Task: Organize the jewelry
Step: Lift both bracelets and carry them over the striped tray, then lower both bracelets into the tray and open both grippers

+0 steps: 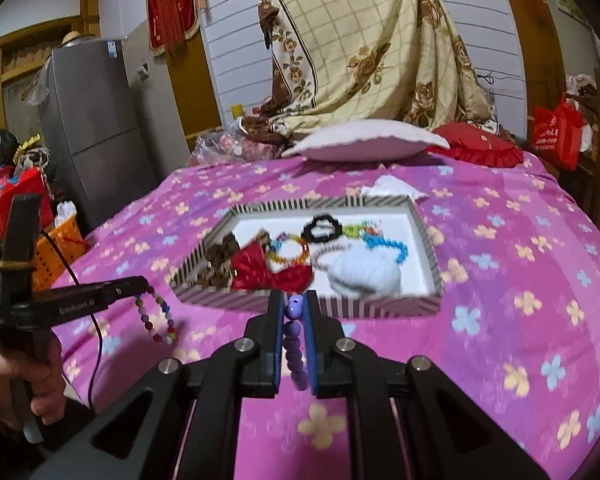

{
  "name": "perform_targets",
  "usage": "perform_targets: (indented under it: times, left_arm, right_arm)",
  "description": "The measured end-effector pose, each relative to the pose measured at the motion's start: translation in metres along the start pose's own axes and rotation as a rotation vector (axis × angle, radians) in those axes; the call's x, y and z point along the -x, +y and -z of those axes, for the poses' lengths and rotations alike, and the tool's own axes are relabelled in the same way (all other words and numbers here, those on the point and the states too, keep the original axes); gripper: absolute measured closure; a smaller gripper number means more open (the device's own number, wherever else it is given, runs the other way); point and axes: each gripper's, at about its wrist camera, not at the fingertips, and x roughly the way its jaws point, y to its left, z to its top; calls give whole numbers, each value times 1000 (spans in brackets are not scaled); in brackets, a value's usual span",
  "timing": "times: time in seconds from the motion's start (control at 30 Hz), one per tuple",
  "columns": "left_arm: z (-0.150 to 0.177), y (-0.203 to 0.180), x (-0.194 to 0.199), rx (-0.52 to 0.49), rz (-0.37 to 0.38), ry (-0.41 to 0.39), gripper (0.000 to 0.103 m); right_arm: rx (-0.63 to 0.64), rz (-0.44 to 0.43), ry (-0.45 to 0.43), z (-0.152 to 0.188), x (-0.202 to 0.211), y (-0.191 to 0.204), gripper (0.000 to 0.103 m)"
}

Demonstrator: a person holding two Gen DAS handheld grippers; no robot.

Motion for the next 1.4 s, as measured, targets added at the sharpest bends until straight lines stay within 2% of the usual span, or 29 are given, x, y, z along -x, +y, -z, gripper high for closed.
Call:
perform_targets:
  times: [0.3, 0.4, 0.6, 0.73, 0.87, 0.97, 1.1, 1.17, 1.3, 1.4]
  left_arm:
    - [-76, -6, -14, -6, 64, -47, 103]
    - [-108, -8, -42, -10, 74, -7, 103]
    - [-145, -14, -105, -35, 3, 59, 103]
    - [-154, -21, -134, -44, 6, 77, 103]
    - [-154, -18, -157, 3, 34, 99, 103]
    - [-152, -9, -170, 18, 36, 120, 103]
    - [-148, 14, -185, 33, -35, 161, 103]
    - [-143, 23, -193, 31, -79, 194, 103]
    - [-136, 28, -194, -3, -107, 189, 103]
    - [-133, 26, -190, -45, -127, 176, 103]
  right_arm:
    - [-47, -30, -55, -62, -36, -12, 94]
    - [-85, -40, -36, -85, -63, -18, 94]
    - [-146, -41, 4, -110, -118, -27, 94]
    - [-155, -47, 36, -113, -152, -32, 94]
    - [-226, -77, 80, -111, -190, -43, 94]
    - [-234, -74, 113, -112, -214, -45, 94]
    - [-244, -58, 187, -114, -244, -50, 94]
    - [-254, -23, 229, -112, -257, -54, 94]
    - [-283, 28, 300, -101, -273, -65, 94]
    - [-288, 73, 320, -95, -275, -71, 94]
